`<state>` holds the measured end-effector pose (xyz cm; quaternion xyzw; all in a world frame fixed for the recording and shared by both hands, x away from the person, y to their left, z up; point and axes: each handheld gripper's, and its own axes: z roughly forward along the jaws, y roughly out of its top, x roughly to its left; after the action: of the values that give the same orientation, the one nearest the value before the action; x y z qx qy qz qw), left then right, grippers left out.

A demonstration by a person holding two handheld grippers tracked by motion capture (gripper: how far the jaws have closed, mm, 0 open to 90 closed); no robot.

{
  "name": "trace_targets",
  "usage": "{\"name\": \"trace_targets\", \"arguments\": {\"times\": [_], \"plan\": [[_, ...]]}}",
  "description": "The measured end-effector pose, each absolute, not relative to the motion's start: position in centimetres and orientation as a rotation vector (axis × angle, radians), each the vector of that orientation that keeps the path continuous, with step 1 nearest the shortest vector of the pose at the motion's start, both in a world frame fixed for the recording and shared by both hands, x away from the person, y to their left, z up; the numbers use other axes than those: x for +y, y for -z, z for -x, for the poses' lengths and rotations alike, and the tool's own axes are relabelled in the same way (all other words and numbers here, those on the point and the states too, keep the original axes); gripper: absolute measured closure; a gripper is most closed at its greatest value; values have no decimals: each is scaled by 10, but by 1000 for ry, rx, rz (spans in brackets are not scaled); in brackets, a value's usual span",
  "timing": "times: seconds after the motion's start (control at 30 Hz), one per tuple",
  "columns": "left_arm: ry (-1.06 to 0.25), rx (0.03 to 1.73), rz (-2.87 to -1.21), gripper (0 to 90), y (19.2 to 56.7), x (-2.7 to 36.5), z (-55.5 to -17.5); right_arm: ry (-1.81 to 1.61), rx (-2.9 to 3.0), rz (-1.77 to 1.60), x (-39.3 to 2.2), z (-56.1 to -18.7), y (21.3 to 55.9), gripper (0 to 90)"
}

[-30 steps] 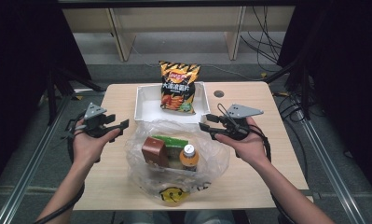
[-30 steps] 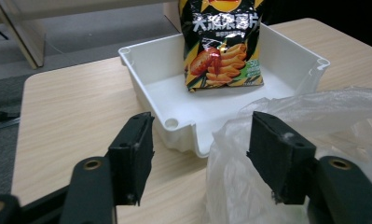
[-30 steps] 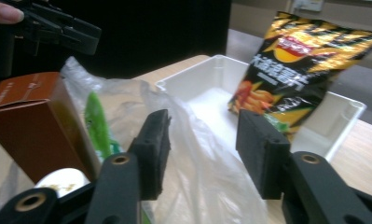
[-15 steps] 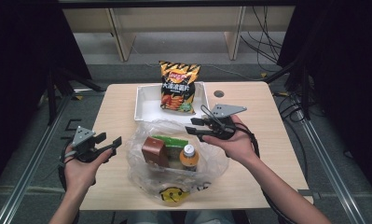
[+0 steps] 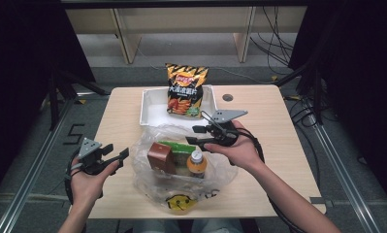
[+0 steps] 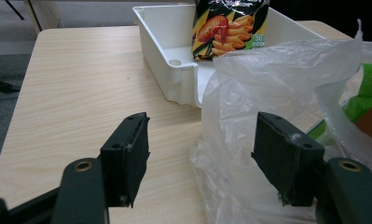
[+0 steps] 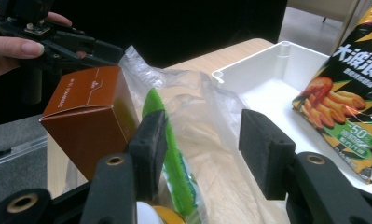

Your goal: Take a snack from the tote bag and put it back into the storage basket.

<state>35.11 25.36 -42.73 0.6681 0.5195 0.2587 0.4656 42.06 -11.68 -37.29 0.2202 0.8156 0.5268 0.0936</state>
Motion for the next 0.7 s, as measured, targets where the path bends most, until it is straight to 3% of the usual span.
{"name": "trace_targets", "arguments": {"times": [0.7], "plan": [[-640, 1258, -1639, 351, 425, 251, -348, -1508, 2556, -651, -95, -422, 382, 531]]}}
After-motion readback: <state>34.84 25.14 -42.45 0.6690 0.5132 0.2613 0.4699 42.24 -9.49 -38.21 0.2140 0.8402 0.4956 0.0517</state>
